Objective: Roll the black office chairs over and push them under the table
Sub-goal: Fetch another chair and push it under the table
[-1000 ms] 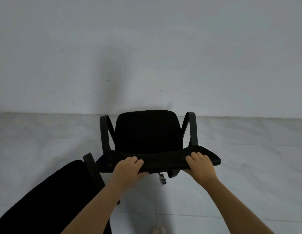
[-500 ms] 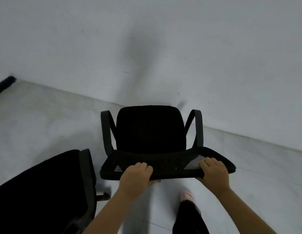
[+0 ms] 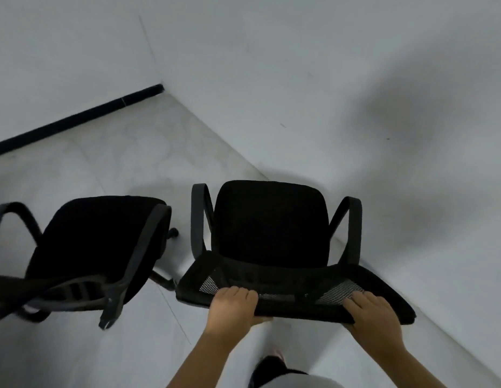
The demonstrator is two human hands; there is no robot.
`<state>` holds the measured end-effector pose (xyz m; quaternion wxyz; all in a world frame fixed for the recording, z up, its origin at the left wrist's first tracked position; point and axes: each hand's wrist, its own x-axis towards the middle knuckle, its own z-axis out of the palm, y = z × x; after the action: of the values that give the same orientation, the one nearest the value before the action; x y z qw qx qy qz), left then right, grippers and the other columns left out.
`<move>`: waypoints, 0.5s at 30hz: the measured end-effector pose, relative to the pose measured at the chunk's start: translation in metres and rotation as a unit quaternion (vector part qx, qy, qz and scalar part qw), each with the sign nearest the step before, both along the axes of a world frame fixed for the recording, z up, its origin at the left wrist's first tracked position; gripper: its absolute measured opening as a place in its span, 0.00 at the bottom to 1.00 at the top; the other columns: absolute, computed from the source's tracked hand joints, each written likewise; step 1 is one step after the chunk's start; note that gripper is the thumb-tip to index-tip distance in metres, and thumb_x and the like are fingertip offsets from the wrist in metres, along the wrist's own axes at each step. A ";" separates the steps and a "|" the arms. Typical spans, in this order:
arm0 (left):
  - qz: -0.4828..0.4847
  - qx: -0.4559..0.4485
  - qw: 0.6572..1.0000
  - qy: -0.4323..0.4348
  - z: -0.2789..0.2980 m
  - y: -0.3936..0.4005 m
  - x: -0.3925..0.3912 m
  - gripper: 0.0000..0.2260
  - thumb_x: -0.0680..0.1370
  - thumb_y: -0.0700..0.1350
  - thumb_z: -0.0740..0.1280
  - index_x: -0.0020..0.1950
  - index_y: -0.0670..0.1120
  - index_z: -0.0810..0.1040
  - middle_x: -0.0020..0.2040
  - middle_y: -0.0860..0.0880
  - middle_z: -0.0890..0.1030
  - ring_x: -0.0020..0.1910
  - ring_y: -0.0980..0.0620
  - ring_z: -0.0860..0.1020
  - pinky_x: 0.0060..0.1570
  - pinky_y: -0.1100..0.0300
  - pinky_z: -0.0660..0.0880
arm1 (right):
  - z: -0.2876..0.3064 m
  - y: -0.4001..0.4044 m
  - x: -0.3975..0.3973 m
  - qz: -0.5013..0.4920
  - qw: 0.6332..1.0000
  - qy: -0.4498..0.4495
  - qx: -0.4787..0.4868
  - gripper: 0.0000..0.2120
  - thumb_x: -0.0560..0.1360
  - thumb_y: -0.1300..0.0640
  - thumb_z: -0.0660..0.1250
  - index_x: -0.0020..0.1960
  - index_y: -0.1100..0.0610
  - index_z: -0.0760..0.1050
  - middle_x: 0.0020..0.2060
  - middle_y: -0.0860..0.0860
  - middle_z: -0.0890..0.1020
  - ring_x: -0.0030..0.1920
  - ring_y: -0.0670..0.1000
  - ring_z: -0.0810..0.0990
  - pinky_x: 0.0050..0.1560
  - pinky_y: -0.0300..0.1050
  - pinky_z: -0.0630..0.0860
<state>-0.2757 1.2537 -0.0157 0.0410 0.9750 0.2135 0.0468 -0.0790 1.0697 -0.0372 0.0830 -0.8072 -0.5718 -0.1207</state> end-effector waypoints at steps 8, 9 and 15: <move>0.090 0.043 0.993 -0.065 -0.014 -0.106 -0.027 0.23 0.60 0.68 0.64 0.21 0.49 0.69 0.18 0.53 0.69 0.18 0.56 0.69 0.22 0.69 0.62 | -0.004 -0.062 0.009 0.147 0.988 -0.021 0.054 0.10 0.60 0.49 0.68 0.27 0.55 0.75 0.24 0.49 0.74 0.32 0.48 0.67 0.29 0.35 0.61; 0.101 0.047 0.992 -0.061 -0.015 -0.122 -0.034 0.23 0.55 0.65 0.73 0.21 0.49 0.69 0.18 0.53 0.69 0.18 0.55 0.69 0.22 0.69 0.63 | -0.006 -0.072 0.007 0.156 0.986 -0.016 0.059 0.11 0.62 0.49 0.62 0.27 0.56 0.74 0.24 0.50 0.74 0.32 0.49 0.66 0.29 0.36 0.61; 0.223 0.046 0.968 -0.102 -0.016 -0.227 -0.065 0.25 0.63 0.68 0.58 0.22 0.48 0.70 0.19 0.53 0.70 0.18 0.56 0.69 0.23 0.70 0.65 | -0.007 -0.120 0.003 0.254 0.967 0.003 0.032 0.10 0.60 0.53 0.58 0.27 0.57 0.73 0.24 0.51 0.73 0.34 0.49 0.62 0.33 0.41 0.58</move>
<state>-0.3409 1.0269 -0.0313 0.0060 0.8938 0.4175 0.1639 -0.0755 0.9497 -0.0442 0.1382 -0.6330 -0.7534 -0.1117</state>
